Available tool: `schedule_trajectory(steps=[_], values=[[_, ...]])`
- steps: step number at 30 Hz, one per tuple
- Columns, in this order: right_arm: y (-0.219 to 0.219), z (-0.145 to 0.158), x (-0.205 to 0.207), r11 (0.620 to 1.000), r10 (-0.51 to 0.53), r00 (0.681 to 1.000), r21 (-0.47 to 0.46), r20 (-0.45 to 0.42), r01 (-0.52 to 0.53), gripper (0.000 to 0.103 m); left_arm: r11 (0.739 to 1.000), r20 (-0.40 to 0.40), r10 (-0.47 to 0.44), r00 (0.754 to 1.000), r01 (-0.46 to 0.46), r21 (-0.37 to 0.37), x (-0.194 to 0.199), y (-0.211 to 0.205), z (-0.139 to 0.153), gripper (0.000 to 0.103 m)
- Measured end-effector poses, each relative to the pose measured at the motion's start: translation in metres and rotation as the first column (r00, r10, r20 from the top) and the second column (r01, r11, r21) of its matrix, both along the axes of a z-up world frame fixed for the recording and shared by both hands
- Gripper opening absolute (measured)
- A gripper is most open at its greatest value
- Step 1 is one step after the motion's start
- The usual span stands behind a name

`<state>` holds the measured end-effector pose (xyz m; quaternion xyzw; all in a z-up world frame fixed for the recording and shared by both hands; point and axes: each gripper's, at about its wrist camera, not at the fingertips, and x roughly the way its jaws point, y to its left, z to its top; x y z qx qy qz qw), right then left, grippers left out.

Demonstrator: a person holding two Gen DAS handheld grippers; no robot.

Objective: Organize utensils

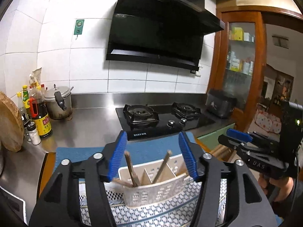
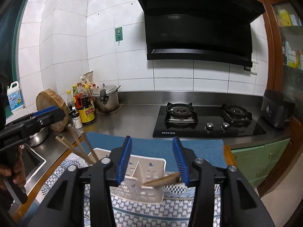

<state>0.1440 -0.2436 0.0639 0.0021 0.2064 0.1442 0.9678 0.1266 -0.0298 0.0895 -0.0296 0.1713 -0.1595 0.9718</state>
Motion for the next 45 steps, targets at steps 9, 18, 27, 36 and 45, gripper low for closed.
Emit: schedule_trajectory(steps=[9, 18, 27, 36, 45], values=[[-0.008, -0.019, -0.039, 0.999, -0.034, 0.998, 0.019, -0.058, 0.035, 0.071, 1.0, -0.049, -0.003, 0.999, 0.005, 0.031, -0.037, -0.001, -0.027, 0.084], [-0.007, -0.042, -0.075, 0.997, -0.071, 0.994, -0.019, -0.085, 0.07, 0.085, 0.998, -0.108, 0.048, 0.993, -0.042, 0.057, -0.066, 0.005, -0.058, 0.097], [-0.003, -0.058, -0.094, 0.997, -0.074, 0.989, -0.024, -0.129, 0.072, 0.09, 0.995, -0.142, 0.083, 0.986, -0.074, 0.07, -0.086, 0.009, -0.074, 0.098], [-0.004, -0.067, -0.105, 0.996, -0.084, 0.983, -0.013, -0.161, 0.083, 0.091, 0.997, -0.18, 0.072, 0.981, -0.069, 0.025, -0.097, 0.014, -0.078, 0.098], [-0.009, -0.073, -0.114, 0.995, -0.096, 0.978, 0.0, -0.184, 0.098, 0.091, 0.995, -0.197, 0.096, 0.976, -0.091, 0.032, -0.104, 0.017, -0.086, 0.098]])
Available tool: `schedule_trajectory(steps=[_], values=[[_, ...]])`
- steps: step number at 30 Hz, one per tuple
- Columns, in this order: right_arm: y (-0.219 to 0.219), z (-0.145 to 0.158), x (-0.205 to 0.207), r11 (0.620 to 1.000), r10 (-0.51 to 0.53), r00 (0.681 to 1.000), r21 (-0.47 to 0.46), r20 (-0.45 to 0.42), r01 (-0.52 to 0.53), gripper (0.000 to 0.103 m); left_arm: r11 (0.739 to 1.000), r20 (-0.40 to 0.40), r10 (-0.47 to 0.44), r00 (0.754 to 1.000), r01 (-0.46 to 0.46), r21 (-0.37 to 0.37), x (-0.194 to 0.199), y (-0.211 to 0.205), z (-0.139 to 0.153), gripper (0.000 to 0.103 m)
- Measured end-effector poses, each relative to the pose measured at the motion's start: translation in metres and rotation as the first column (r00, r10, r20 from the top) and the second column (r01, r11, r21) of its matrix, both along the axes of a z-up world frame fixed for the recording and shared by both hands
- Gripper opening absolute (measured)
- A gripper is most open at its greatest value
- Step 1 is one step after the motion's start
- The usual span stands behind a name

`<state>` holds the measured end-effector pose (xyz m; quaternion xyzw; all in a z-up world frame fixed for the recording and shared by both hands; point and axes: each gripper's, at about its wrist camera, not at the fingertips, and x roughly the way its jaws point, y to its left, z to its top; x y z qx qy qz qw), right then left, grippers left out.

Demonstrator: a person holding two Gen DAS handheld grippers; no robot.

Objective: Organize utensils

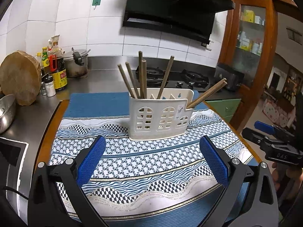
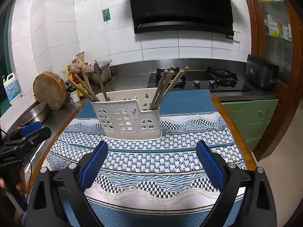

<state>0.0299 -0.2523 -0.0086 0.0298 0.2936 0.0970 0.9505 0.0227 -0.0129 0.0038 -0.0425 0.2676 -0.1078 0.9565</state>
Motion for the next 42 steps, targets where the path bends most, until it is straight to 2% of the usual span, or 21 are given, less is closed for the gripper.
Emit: schedule_trajectory(steps=[4, 10, 16, 24, 42], values=[[0.0, -0.004, -0.002, 1.0, 0.001, 1.0, 0.0, -0.013, -0.001, 0.091, 0.999, 0.013, 0.04, 0.999, -0.04, 0.033, -0.005, 0.002, -0.003, 0.098], [0.002, -0.008, -0.006, 1.0, 0.001, 1.0, -0.001, -0.024, -0.001, 0.091, 0.999, -0.015, 0.038, 0.999, -0.038, 0.01, -0.006, 0.008, -0.009, 0.098], [0.0, -0.012, -0.007, 1.0, -0.004, 0.999, 0.001, -0.036, 0.004, 0.091, 0.999, -0.038, 0.031, 0.999, -0.03, 0.02, -0.007, 0.009, -0.013, 0.098], [-0.002, -0.014, -0.009, 1.0, -0.008, 0.999, -0.001, -0.039, 0.008, 0.091, 0.999, -0.05, 0.026, 0.998, -0.024, 0.039, -0.009, 0.006, -0.017, 0.098], [-0.001, -0.013, -0.01, 1.0, -0.011, 0.999, -0.001, -0.039, 0.011, 0.091, 0.999, -0.067, 0.019, 0.998, -0.017, 0.029, -0.011, 0.008, -0.02, 0.098]])
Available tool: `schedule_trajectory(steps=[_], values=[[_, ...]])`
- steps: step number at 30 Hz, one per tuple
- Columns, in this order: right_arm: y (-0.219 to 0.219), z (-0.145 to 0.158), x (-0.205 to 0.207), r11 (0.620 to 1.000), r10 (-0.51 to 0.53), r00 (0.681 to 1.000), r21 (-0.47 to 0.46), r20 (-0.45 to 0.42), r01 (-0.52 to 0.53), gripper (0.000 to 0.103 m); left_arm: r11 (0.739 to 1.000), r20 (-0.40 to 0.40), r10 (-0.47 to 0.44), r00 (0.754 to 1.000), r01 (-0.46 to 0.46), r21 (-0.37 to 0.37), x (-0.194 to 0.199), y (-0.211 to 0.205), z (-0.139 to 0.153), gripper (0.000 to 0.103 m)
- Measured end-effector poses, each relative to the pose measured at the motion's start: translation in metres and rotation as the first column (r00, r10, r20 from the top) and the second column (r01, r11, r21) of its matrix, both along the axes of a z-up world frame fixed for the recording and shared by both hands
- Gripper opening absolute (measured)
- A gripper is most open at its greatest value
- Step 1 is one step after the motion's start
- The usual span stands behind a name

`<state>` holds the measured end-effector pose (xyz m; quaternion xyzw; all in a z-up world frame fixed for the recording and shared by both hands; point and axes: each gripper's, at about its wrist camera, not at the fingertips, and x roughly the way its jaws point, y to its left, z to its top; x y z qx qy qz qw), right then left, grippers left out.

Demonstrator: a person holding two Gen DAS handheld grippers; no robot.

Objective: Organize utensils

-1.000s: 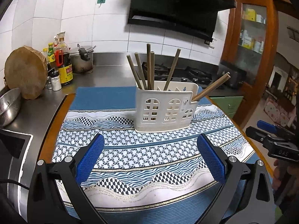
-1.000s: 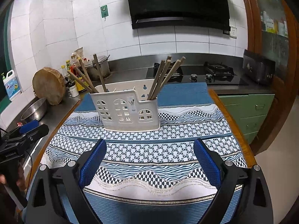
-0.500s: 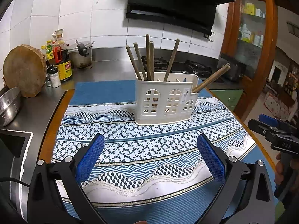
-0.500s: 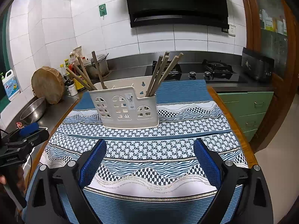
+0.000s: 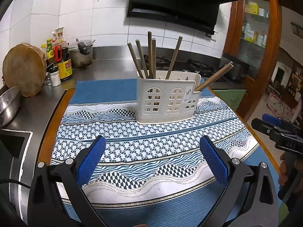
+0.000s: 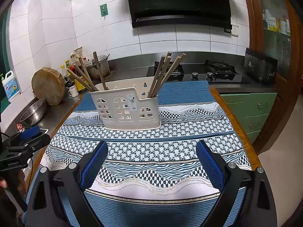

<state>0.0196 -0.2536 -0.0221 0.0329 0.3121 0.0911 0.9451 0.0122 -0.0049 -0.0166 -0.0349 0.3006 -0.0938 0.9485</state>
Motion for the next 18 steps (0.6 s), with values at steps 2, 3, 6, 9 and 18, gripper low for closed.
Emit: schedule_trajectory(steps=[2, 3, 6, 9, 18], values=[[0.0003, 0.0001, 0.0001, 1.0, 0.0, 1.0, 0.0, 0.0, 0.0, 0.091, 1.0, -0.002, 0.001, 1.0, -0.001, -0.001, 0.0001, 0.0002, 0.0, 0.098], [-0.0001, 0.0001, 0.0001, 1.0, -0.001, 1.0, 0.001, 0.001, 0.001, 0.091, 1.0, -0.002, 0.001, 1.0, -0.001, -0.001, 0.0001, 0.0001, 0.0, 0.098], [0.0009, 0.0001, -0.0001, 1.0, -0.002, 1.0, 0.001, 0.0, 0.002, 0.091, 1.0, -0.003, 0.0, 1.0, 0.0, -0.002, 0.0, -0.0002, -0.0002, 0.098], [0.001, 0.0, -0.0001, 1.0, -0.002, 1.0, 0.0, 0.001, 0.002, 0.091, 1.0, -0.004, 0.0, 1.0, -0.001, -0.002, -0.0003, -0.0004, -0.0002, 0.098], [0.0014, 0.0004, -0.0003, 1.0, -0.002, 1.0, 0.002, 0.001, 0.002, 0.091, 1.0, -0.005, 0.001, 1.0, -0.001, -0.005, -0.0003, -0.0001, -0.0003, 0.098]])
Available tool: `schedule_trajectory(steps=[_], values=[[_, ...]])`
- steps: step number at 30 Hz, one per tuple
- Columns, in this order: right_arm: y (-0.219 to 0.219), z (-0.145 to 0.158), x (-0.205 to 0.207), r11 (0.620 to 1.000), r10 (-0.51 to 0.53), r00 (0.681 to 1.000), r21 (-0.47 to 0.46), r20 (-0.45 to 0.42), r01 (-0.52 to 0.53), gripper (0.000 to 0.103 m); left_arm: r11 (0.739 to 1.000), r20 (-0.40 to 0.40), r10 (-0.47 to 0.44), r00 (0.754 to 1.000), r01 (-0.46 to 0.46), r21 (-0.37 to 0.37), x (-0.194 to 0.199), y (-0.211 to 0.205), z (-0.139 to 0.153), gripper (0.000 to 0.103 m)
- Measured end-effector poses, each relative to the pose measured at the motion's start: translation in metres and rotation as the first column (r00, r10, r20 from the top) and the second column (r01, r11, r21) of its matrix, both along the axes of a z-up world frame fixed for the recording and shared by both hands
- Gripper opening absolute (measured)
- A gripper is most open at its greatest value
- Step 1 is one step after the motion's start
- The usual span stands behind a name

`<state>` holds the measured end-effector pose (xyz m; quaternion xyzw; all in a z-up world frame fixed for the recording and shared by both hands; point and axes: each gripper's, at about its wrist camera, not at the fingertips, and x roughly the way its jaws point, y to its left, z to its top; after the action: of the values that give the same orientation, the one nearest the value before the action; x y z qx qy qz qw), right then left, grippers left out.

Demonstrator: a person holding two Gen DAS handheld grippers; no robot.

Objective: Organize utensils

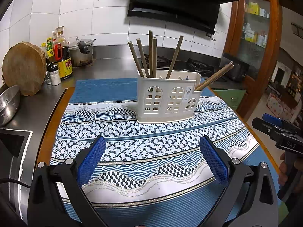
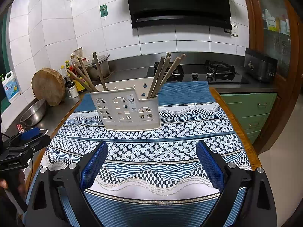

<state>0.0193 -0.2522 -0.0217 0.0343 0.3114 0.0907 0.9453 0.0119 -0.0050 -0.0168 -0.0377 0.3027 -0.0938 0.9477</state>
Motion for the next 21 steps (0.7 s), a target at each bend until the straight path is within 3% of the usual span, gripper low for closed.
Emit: schedule_trajectory(steps=[21], values=[[0.001, 0.0008, 0.0013, 1.0, 0.0, 1.0, 0.003, -0.002, 0.0, 0.091, 1.0, -0.002, -0.005, 1.0, 0.005, 0.011, 0.0007, -0.0009, -0.0005, 0.098]])
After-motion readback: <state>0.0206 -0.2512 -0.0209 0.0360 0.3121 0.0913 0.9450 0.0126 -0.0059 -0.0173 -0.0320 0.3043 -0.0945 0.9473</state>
